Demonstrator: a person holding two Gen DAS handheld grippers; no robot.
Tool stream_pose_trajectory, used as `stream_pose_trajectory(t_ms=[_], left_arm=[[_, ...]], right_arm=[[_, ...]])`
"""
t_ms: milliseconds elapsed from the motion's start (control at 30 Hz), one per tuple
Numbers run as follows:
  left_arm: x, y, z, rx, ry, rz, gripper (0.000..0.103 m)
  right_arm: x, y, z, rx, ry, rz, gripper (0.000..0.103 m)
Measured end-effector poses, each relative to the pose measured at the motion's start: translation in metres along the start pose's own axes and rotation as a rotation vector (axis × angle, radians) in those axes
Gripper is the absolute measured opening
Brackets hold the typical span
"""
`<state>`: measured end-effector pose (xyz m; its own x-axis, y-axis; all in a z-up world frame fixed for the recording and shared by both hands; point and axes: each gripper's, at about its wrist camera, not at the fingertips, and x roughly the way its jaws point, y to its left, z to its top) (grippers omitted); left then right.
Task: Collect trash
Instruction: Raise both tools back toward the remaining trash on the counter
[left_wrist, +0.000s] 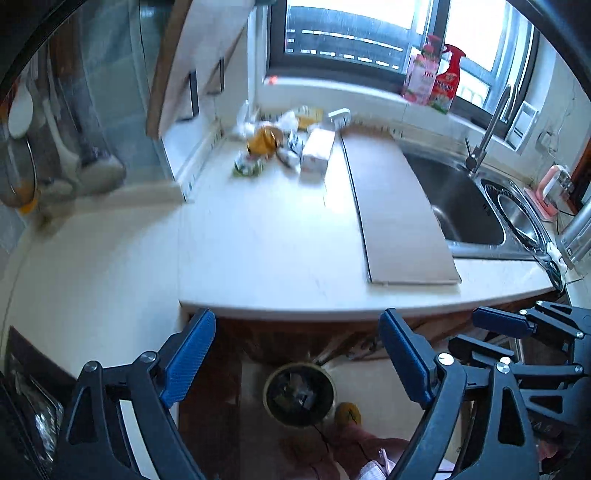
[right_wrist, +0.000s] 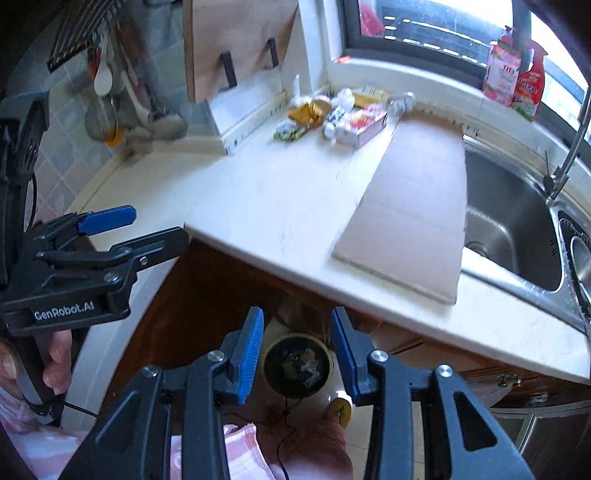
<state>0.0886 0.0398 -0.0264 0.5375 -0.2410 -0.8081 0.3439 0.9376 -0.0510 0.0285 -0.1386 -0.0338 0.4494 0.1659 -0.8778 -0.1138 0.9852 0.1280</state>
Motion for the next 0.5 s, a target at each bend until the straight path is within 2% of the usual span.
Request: stream_pose_trajectory(t_ms=[167,333,400,500], left_arm=[[-0.011,0.009,0.034,0.032,-0.070,0.035,0.091],[-0.026,0.013,0.077,0.045,-0.149,0.043,0.097],[-0.026,0.010,0.093,0.065,-0.183,0.066,0.098],[-0.017,0.005,0.114,0.089,-0.206,0.102,0.098]], right_arm=[[-0.016,-0.006,0.038,0.031,-0.039,-0.030,0.039],[-0.035,-0.023,0.081,0.058,-0.082,-0.053,0.046],[-0.041,-0.031,0.099,0.061,-0.100,-0.059,0.052],[-0.041,-0.043,0.126,0.065,-0.113,-0.066,0.055]])
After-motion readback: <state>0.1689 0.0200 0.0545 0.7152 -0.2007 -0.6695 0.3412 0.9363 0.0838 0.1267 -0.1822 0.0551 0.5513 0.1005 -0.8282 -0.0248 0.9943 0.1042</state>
